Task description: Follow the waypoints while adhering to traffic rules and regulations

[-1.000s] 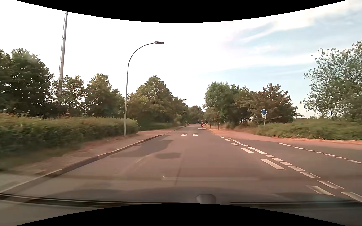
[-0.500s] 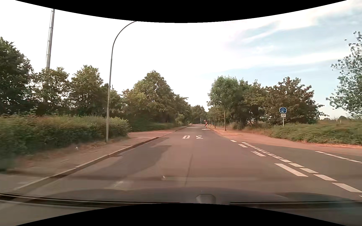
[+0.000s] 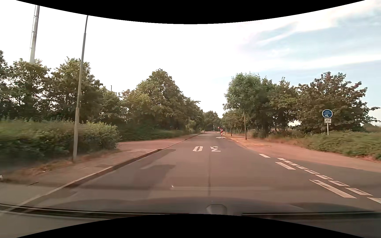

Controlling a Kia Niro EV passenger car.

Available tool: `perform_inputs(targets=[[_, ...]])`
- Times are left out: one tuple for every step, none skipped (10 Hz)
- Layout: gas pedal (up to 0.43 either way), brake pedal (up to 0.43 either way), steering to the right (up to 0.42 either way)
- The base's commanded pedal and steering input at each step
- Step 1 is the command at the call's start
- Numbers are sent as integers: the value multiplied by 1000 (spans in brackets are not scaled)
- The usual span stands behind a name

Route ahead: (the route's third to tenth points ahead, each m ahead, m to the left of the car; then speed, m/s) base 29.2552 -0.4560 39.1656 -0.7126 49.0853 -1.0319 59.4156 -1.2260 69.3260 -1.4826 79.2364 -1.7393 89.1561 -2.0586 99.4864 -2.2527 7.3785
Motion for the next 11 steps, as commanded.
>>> perform_inputs(targets=[[130,0,-10],[138,0,-9],[138,0,-9],[138,0,-9],[138,0,-8],[138,0,-3],[138,0,2],[138,0,3],[150,0,3],[150,0,3],[150,0,3]])
